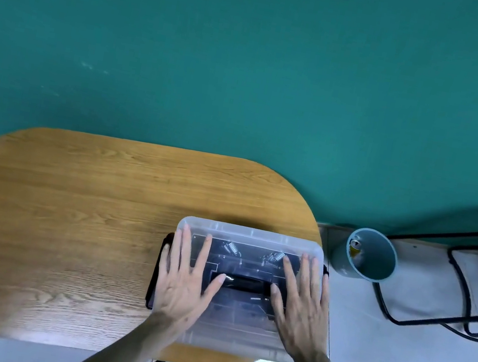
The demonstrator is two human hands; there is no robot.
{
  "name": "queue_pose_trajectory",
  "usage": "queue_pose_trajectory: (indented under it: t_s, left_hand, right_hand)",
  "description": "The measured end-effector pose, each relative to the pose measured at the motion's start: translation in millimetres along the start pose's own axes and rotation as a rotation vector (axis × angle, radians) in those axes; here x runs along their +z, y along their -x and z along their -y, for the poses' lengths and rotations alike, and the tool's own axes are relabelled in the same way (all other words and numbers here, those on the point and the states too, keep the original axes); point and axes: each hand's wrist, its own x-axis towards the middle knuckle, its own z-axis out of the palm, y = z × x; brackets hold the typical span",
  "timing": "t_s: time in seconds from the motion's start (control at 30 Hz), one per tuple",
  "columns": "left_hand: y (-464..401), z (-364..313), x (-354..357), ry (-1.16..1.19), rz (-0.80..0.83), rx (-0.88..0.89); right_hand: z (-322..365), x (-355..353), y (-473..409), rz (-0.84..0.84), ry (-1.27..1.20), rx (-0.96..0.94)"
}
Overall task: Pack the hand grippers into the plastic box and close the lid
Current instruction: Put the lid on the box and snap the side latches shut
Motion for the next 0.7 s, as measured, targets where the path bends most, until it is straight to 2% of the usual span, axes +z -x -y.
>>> queue_pose_trajectory:
  t_s: [0.1, 0.23, 0.33, 0.7]
  left_hand:
    - [-8.4, 16.9, 1.9, -0.031, -0.004, 0.097]
    - [-9.5, 20.4, 7.8, -0.024, 0.025, 0.107]
    - [-9.4, 18.7, 7.3, -0.014, 0.033, 0.120]
    - [-11.8, 17.0, 2.0, -0.036, 0.088, 0.112]
  right_hand:
    - [-15.8, 4.8, -6.5, -0.036, -0.033, -0.026]
    - [-22.6, 13.6, -9.0, -0.050, -0.083, 0.030]
    - [-22.5, 13.1, -8.5, -0.056, -0.075, -0.004]
    - [-22.6, 11.4, -12.2, 0.059, -0.001, -0.026]
